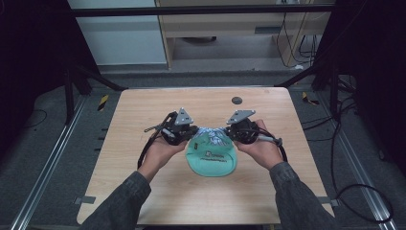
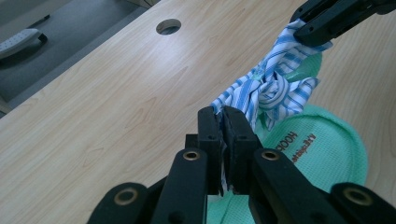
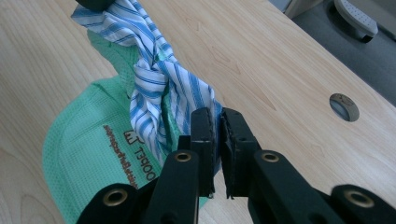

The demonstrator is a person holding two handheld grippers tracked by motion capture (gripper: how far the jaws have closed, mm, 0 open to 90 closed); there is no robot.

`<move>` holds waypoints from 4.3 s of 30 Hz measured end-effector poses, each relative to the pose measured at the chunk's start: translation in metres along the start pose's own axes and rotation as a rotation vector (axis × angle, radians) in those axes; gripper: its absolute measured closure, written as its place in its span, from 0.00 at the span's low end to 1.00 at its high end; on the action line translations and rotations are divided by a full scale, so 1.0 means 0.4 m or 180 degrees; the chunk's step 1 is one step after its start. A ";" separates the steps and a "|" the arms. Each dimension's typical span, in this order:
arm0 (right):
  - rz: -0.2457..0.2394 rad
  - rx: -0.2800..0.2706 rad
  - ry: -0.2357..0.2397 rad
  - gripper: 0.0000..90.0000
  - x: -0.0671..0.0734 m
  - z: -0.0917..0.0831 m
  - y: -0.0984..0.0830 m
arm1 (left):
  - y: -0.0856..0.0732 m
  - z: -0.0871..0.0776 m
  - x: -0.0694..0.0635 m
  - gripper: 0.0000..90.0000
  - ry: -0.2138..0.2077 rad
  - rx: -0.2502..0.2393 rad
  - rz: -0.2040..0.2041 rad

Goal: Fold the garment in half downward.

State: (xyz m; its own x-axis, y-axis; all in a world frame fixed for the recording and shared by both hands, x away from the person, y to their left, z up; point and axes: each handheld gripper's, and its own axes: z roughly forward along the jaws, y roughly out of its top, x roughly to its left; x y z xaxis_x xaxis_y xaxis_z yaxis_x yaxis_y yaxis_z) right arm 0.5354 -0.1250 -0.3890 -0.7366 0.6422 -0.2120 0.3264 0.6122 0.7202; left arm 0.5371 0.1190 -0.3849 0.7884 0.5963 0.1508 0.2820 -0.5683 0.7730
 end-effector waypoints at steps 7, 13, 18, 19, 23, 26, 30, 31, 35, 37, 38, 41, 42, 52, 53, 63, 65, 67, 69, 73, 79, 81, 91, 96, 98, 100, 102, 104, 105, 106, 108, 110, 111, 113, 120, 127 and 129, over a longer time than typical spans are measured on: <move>-0.0076 0.0013 0.0028 0.93 0.020 -0.007 -0.018 | -0.022 -0.008 -0.020 0.96 -0.0049 -0.0047 -0.0016; -0.0104 0.0020 0.0044 0.93 0.034 -0.010 -0.028 | -0.038 -0.009 -0.031 0.96 -0.0079 -0.0042 -0.0032; -0.0130 0.0013 0.0077 0.93 0.046 -0.009 -0.037 | -0.049 -0.012 -0.035 0.96 -0.0097 -0.0034 -0.0049; -0.0132 0.0018 0.0081 0.93 0.048 -0.009 -0.038 | -0.051 -0.013 -0.037 0.96 -0.0100 -0.0043 -0.0062; -0.0154 0.0015 0.0088 0.92 0.051 -0.012 -0.040 | -0.059 -0.017 -0.045 0.96 -0.0104 -0.0070 -0.0065; -0.0162 0.0014 0.0100 0.91 0.056 -0.015 -0.044 | -0.065 -0.019 -0.050 0.96 -0.0106 -0.0076 -0.0059; -0.0206 0.0018 0.0121 0.92 0.060 -0.018 -0.048 | -0.071 -0.019 -0.055 0.96 -0.0115 -0.0079 -0.0070; -0.0206 0.0018 0.0121 0.92 0.060 -0.018 -0.048 | -0.071 -0.019 -0.055 0.96 -0.0115 -0.0079 -0.0070; -0.0234 0.0019 0.0118 0.91 0.064 -0.024 -0.051 | -0.076 -0.021 -0.063 0.96 -0.0125 -0.0108 -0.0075; -0.0238 0.0021 0.0119 0.91 0.065 -0.026 -0.055 | -0.081 -0.017 -0.069 0.96 -0.0137 -0.0097 -0.0069; -0.0238 0.0027 0.0122 0.90 0.066 -0.027 -0.057 | -0.086 -0.014 -0.073 0.96 -0.0131 -0.0090 -0.0061; -0.0222 0.0025 0.0119 0.91 0.066 -0.029 -0.066 | -0.094 -0.005 -0.081 0.96 -0.0141 -0.0068 -0.0044; -0.0207 0.0017 0.0122 0.91 0.067 -0.030 -0.069 | -0.096 -0.003 -0.083 0.96 -0.0144 -0.0072 -0.0053; -0.0184 0.0033 0.0148 0.94 0.073 -0.025 -0.087 | -0.103 0.005 -0.096 0.96 -0.0186 -0.0055 -0.0038; -0.0172 0.0029 0.0158 0.93 0.074 -0.025 -0.089 | -0.103 0.004 -0.097 0.96 -0.0182 -0.0053 -0.0029; -0.0143 0.0018 0.0259 0.78 0.094 -0.024 -0.112 | -0.106 -0.002 -0.102 0.96 -0.0184 -0.0072 -0.0017; -0.0106 0.0015 0.0300 0.73 0.100 -0.021 -0.116 | -0.106 -0.003 -0.102 0.96 -0.0191 -0.0078 -0.0014; -0.0084 0.0036 0.0332 0.69 0.106 -0.017 -0.121 | -0.106 -0.005 -0.102 0.96 -0.0191 -0.0085 -0.0024; -0.0072 0.0053 0.0363 0.68 0.111 -0.012 -0.125 | -0.107 -0.004 -0.103 0.96 -0.0196 -0.0077 -0.0011; -0.0044 0.0041 0.0399 0.66 0.118 -0.008 -0.131 | -0.109 -0.004 -0.103 0.96 -0.0198 -0.0076 -0.0018; -0.0038 0.0033 0.0476 0.61 0.129 -0.005 -0.135 | -0.114 -0.004 -0.101 0.96 -0.0192 -0.0085 -0.0021; -0.0040 0.0057 0.0496 0.60 0.133 -0.003 -0.136 | -0.116 -0.004 -0.101 0.96 -0.0188 -0.0080 -0.0024; -0.0035 0.0074 0.0551 0.59 0.146 0.008 -0.140 | -0.125 0.002 -0.097 0.96 -0.0177 -0.0040 -0.0034; -0.0038 0.0083 0.0542 0.58 0.147 0.004 -0.139 | -0.129 0.004 -0.096 0.96 -0.0165 -0.0038 -0.0037; -0.0039 0.0068 0.0557 0.57 0.148 0.004 -0.138 | -0.130 0.004 -0.096 0.96 -0.0178 -0.0046 -0.0040; -0.0065 0.0096 0.0538 0.56 0.150 0.006 -0.138 | -0.130 0.002 -0.098 0.96 -0.0191 -0.0055 -0.0048; -0.0065 0.0131 0.0546 0.56 0.148 0.012 -0.140 | -0.129 0.000 -0.100 0.96 -0.0200 -0.0069 -0.0042; -0.0070 0.0167 0.0535 0.57 0.146 0.020 -0.143 | -0.128 -0.003 -0.102 0.96 -0.0210 -0.0077 -0.0051; -0.0071 0.0174 0.0535 0.59 0.145 0.023 -0.144 | -0.127 -0.005 -0.100 0.96 -0.0219 -0.0079 -0.0045; -0.0067 0.0188 0.0529 0.60 0.144 0.025 -0.145 | -0.127 -0.007 -0.100 0.96 -0.0222 -0.0092 -0.0057; -0.0063 0.0208 0.0545 0.68 0.142 0.028 -0.148 | -0.126 -0.010 -0.097 0.96 -0.0241 -0.0114 -0.0089; -0.0071 0.0230 0.0537 0.78 0.138 0.027 -0.151 | -0.125 -0.013 -0.094 0.96 -0.0230 -0.0134 -0.0102; -0.0077 0.0236 0.0542 0.81 0.135 0.027 -0.152 | -0.125 -0.014 -0.093 0.96 -0.0242 -0.0138 -0.0110; -0.0072 0.0248 0.0535 0.85 0.133 0.026 -0.153 | -0.125 -0.014 -0.094 0.96 -0.0259 -0.0144 -0.0114; -0.0164 0.0212 0.0440 0.94 0.107 0.005 -0.131 | -0.135 -0.016 -0.101 0.96 -0.0278 -0.0112 -0.0058; -0.0269 0.0258 0.0449 0.94 0.123 0.004 -0.136 | -0.180 -0.002 -0.119 0.96 -0.0354 -0.0006 -0.0071; -0.0301 0.0288 0.0447 0.94 0.132 0.010 -0.144 | -0.191 0.003 -0.124 0.96 -0.0367 0.0010 -0.0080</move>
State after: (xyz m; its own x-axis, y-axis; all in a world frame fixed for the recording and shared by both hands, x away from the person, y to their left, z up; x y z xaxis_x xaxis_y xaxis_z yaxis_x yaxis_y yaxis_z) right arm 0.4801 -0.1246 -0.4443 -0.8399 0.5130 -0.1771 0.2991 0.7099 0.6377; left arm 0.4770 0.1323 -0.4520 0.8387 0.5413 0.0594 0.3040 -0.5559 0.7737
